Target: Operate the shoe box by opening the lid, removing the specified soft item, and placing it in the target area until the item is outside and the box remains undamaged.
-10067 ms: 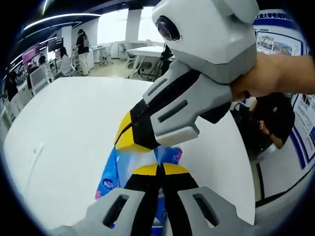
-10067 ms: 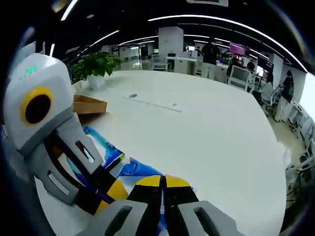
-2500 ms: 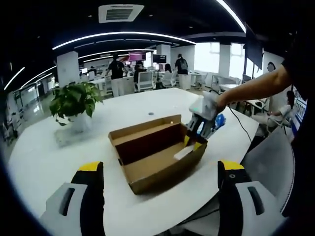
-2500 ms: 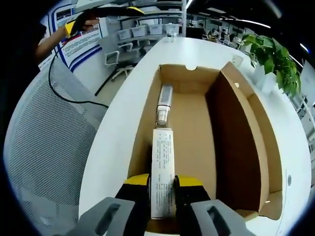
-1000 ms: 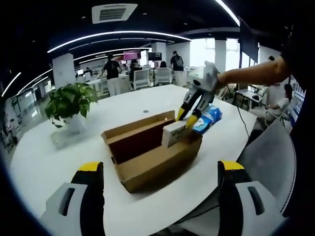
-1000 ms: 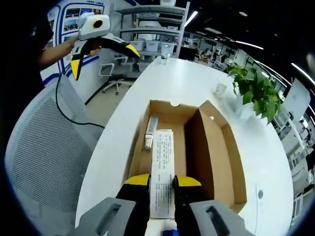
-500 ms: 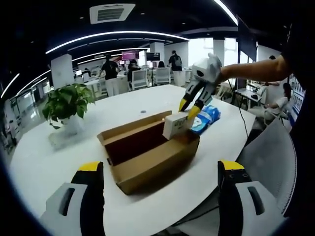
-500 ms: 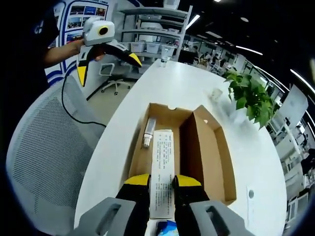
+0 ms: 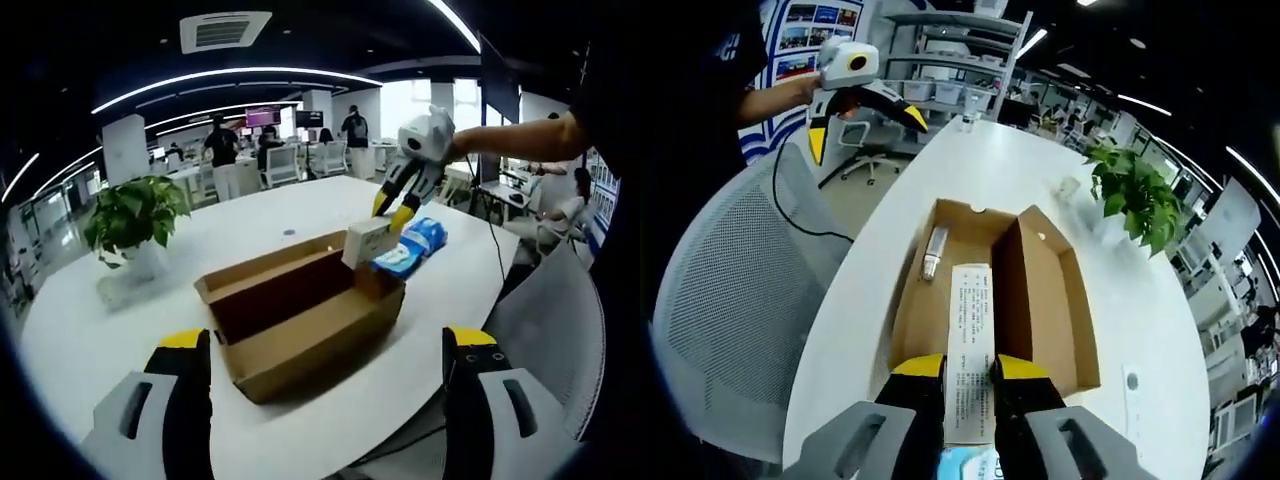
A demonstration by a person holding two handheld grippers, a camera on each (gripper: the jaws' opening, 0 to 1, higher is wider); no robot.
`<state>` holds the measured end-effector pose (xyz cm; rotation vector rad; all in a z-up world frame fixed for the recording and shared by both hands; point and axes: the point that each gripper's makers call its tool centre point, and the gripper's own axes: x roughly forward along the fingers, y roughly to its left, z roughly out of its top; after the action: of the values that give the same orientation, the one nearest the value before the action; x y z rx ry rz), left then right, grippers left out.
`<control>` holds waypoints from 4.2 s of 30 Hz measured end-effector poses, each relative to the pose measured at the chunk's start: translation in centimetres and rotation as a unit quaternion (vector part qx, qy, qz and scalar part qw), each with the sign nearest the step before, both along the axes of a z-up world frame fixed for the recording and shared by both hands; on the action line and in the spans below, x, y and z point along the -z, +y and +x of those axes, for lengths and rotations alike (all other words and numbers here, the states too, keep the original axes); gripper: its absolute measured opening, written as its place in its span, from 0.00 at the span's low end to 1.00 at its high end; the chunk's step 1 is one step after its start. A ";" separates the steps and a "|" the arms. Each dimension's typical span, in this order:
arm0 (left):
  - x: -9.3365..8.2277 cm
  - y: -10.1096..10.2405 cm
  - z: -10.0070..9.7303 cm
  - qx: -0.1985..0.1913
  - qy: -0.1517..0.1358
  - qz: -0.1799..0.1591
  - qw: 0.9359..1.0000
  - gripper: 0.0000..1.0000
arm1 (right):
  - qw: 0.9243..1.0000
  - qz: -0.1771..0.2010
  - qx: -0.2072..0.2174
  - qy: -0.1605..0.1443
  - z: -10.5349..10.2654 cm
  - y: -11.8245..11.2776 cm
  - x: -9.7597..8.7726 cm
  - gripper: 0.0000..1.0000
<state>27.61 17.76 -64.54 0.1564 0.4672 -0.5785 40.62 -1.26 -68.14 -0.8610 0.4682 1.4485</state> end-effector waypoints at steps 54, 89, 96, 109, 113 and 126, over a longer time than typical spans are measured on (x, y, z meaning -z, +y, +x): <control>1.4 -1.4 1.9 -0.001 0.030 0.016 0.999 0.99 | 0.993 -0.096 0.072 -0.013 8.5 -15.6 4.0 0.14; 3.3 -1.3 2.2 -0.003 0.065 0.022 0.998 0.99 | 0.979 -0.167 0.113 -0.014 13.1 -24.1 8.4 0.14; 3.6 -1.3 2.1 -0.006 0.071 0.025 0.997 0.98 | 0.977 -0.185 0.109 -0.010 13.4 -25.2 9.8 0.14; 4.0 -1.3 2.0 -0.005 0.081 0.035 0.996 0.98 | 0.970 -0.216 0.108 -0.005 13.3 -27.7 11.7 0.14; 4.1 -1.4 2.0 -0.003 0.085 0.038 0.996 0.97 | 0.969 -0.223 0.107 -0.004 13.4 -28.5 12.2 0.14; 4.2 -1.6 2.0 0.002 0.088 0.044 0.995 0.97 | 0.965 -0.241 0.098 -0.017 13.6 -29.7 12.6 0.14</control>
<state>29.65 16.15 -68.77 0.1916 0.6652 -0.5779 54.20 -30.99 -80.72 -1.1857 0.8778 1.1490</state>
